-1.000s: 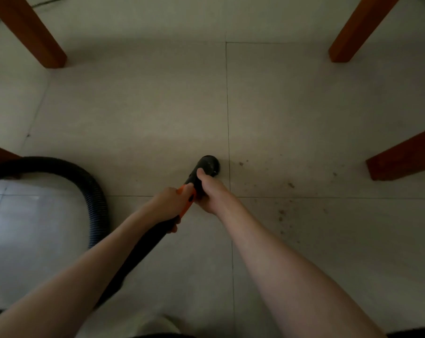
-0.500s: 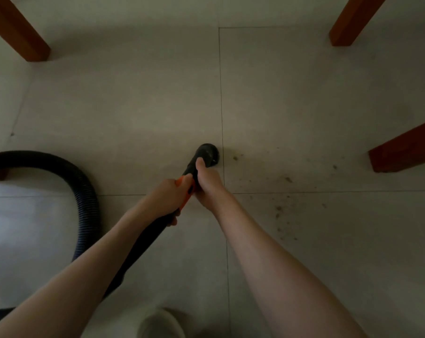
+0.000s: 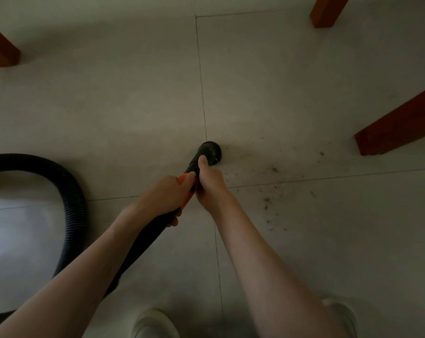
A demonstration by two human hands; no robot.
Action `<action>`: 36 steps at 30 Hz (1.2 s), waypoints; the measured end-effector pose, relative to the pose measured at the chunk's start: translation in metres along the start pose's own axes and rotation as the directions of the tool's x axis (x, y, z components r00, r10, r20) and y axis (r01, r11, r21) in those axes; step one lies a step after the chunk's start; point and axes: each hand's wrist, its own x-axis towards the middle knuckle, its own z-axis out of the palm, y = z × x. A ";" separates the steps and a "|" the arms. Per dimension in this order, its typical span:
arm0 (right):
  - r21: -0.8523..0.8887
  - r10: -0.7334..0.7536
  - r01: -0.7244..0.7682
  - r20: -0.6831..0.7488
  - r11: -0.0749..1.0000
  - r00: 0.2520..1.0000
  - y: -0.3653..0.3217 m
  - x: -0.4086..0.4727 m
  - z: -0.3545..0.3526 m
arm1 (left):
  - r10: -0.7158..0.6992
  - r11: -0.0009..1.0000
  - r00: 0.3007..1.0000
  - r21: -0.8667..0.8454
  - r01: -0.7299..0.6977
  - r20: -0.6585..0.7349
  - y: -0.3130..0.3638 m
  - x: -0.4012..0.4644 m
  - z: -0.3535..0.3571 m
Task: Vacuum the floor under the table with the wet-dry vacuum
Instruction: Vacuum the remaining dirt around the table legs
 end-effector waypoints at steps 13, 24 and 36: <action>-0.058 -0.063 0.060 -0.048 0.997 0.997 -0.016 0.003 -0.011 | 0.060 0.998 0.998 0.038 -0.059 -0.031 0.019 0.008 0.004; 0.092 -0.026 0.030 -0.047 0.995 0.999 -0.012 0.004 -0.024 | 0.058 0.995 0.998 0.080 -0.058 0.004 0.030 0.003 0.011; 0.126 -0.074 0.087 -0.105 0.988 0.992 -0.023 0.010 -0.059 | 0.084 0.991 0.995 0.102 -0.090 0.056 0.057 0.005 0.032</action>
